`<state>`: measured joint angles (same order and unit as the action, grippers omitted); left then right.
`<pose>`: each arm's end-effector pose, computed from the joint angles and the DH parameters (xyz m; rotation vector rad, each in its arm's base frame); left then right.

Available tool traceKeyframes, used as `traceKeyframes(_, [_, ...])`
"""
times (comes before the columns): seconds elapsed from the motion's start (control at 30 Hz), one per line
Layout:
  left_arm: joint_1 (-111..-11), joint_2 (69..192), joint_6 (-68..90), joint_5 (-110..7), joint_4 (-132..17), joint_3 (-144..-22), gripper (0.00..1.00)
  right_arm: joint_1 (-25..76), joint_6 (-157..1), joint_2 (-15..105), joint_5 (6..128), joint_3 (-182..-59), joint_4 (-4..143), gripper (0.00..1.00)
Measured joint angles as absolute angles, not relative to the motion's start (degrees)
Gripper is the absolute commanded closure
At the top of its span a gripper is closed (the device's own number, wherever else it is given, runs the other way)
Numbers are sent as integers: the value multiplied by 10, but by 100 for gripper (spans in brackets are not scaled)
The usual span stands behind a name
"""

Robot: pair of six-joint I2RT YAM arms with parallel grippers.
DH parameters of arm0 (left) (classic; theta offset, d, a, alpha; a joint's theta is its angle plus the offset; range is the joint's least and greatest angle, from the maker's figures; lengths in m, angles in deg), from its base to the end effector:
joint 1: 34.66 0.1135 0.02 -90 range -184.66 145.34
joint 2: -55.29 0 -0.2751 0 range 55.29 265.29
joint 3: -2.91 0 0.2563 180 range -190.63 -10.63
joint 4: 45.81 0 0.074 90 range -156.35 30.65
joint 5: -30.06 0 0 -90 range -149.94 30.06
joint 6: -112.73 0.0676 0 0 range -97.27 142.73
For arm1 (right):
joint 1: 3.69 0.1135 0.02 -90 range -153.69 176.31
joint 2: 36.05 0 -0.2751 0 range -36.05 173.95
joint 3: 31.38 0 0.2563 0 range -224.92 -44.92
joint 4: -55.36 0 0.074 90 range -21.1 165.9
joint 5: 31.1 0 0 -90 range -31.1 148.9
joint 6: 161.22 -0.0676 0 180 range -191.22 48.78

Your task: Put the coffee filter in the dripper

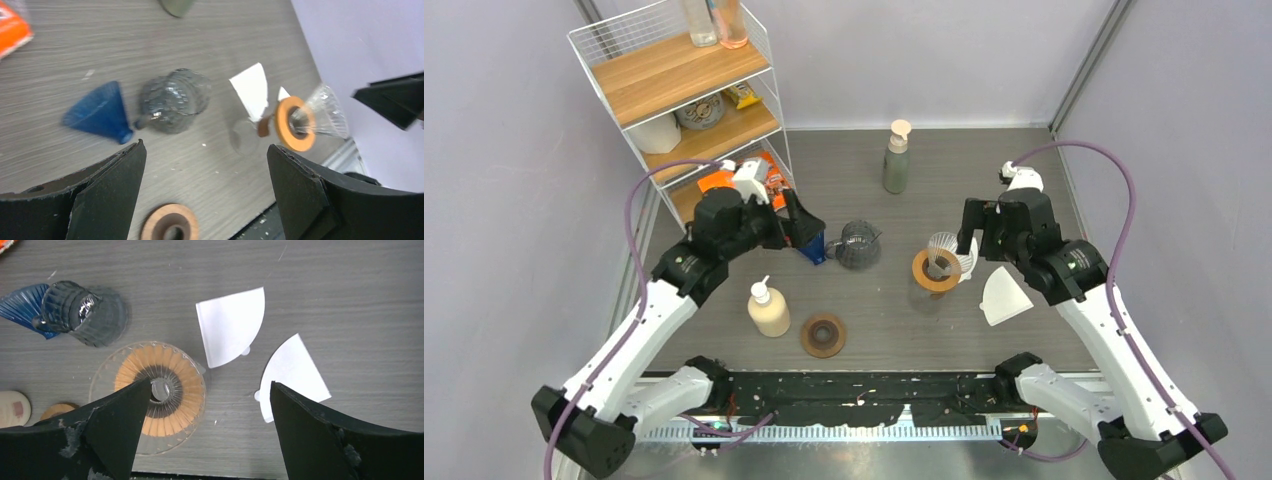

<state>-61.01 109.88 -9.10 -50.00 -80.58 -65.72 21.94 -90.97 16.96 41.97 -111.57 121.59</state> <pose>0.2105 -0.1173 0.3501 0.0246 2.0210 -0.8309 0.1800 0.0645 0.3629 0.0432 2.2192 0.1029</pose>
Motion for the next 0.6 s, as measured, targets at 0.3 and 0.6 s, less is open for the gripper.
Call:
traceKeyframes(0.3, [-734,1280,-115,-481,-794,-806,1,104,-926,157,584,-1027,1166,14])
traceKeyframes(0.6, [-808,1434,-115,-467,-814,-942,10,55,-926,155,702,-976,1119,40])
